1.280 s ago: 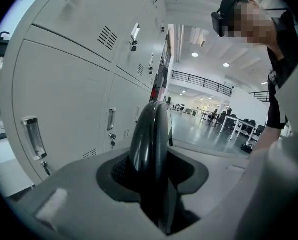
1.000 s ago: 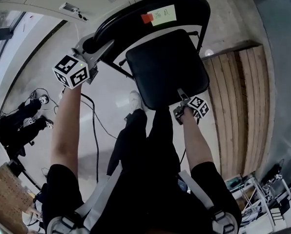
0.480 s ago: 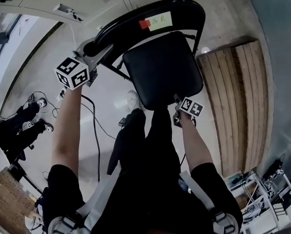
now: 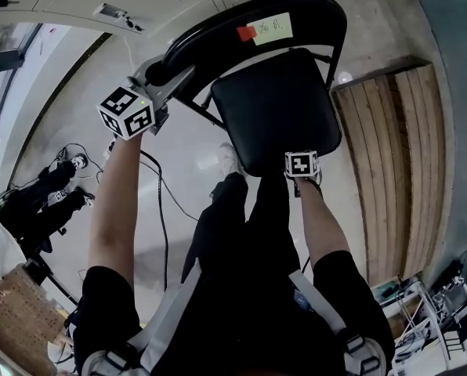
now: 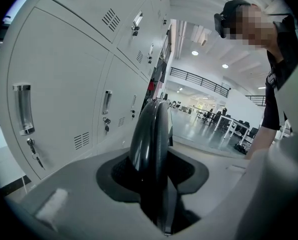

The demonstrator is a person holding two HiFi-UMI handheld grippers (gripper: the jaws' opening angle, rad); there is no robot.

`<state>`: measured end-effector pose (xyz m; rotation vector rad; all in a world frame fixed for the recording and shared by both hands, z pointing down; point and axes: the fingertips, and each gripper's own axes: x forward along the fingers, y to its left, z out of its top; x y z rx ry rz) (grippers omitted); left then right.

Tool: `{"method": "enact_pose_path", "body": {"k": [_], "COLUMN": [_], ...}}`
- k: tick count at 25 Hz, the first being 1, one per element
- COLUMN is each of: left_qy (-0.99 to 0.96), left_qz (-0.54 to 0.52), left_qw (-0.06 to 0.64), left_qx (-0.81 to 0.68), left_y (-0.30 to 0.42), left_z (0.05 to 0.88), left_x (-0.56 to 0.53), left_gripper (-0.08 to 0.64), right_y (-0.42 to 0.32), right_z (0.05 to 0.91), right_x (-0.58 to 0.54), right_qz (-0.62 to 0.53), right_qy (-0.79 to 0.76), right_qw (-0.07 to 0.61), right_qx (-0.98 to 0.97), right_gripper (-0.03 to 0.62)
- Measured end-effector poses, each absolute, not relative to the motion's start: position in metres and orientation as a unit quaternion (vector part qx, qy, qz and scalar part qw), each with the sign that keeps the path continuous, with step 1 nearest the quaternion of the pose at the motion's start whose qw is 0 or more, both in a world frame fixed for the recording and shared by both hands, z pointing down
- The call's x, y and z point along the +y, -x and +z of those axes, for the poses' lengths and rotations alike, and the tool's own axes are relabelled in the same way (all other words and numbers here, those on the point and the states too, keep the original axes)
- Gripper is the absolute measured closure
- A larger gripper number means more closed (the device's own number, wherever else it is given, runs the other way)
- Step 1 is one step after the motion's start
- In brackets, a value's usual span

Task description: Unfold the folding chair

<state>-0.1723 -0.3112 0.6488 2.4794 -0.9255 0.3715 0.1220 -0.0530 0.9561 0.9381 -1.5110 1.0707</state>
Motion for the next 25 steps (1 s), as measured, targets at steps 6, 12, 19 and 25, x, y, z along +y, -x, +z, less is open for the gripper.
{"method": "enact_pose_path", "body": {"k": [6, 12, 19, 25], "left_qy": [-0.906, -0.905, -0.897, -0.887], "left_qz": [0.125, 0.108, 0.055, 0.059], "left_qw": [0.225, 0.230, 0.252, 0.212], "left_qx": [-0.338, -0.340, -0.358, -0.406], "left_y": [0.179, 0.182, 0.183, 0.201], "left_z": [0.658, 0.670, 0.672, 0.652], "left_x": [-0.319, -0.326, -0.327, -0.330], "left_gripper": [0.407, 0.399, 0.391, 0.328], "right_y": [-0.120, -0.124, -0.120, -0.124], "right_z": [0.970, 0.982, 0.985, 0.940], "right_x": [-0.048, -0.037, -0.041, -0.069], "right_qz": [0.465, 0.470, 0.446, 0.408], "right_qy": [-0.379, -0.379, -0.406, -0.458], "right_qw": [0.516, 0.523, 0.506, 0.482], "right_qx": [-0.611, -0.601, -0.617, -0.626], "right_gripper": [0.419, 0.422, 0.423, 0.546]}}
